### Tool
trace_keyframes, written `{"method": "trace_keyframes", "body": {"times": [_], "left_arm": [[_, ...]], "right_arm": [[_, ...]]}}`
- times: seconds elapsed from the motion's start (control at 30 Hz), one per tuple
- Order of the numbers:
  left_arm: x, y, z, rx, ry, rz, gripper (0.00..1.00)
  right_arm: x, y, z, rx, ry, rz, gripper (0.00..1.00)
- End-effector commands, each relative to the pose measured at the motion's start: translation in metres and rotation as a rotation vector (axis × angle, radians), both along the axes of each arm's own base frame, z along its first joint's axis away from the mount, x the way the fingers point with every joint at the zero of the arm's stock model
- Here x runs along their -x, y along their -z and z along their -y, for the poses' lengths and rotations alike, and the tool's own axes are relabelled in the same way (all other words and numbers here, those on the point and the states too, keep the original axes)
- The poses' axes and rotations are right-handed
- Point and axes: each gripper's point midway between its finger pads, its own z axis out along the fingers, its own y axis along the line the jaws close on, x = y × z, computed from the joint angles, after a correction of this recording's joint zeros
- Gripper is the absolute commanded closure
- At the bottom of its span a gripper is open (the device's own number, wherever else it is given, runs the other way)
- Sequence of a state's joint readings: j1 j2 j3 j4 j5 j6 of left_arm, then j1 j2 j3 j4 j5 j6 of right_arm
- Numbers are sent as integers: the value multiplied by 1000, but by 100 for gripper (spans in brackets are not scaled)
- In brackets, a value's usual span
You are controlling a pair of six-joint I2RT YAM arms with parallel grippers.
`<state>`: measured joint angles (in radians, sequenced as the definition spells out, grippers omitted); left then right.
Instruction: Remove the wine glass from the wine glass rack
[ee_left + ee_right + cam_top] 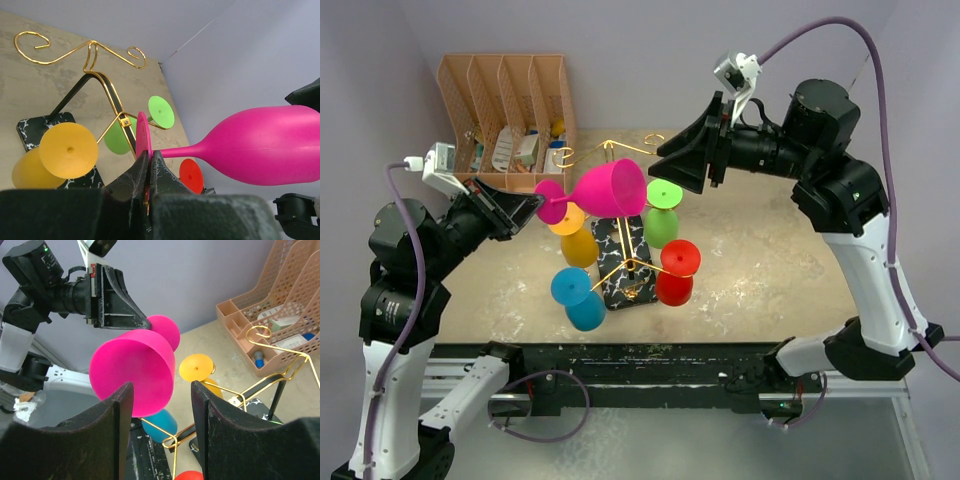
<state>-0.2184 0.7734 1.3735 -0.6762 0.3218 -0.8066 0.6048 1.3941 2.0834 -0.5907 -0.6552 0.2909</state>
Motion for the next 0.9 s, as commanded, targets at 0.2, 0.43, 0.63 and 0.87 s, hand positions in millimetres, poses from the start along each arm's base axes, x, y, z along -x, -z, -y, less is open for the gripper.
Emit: {"method": "trace_keyframes", "body": {"times": [0.2,0.43,0.63,0.87], "left_arm": [[7,-29,-4,-27,-3,106,100],[6,-29,-4,-30,-4,104,100],[6,-31,-3,-30,0,106,100],[6,-29,-6,-33,-16,92,90]], "right_arm": [[-1,-2,-11,-14,-37,-6,50],[1,9,-28,20,-51,-17,51],[-4,23,-43,71,-12,-34,57],[-31,19,-34,63,165,-52,100]]}}
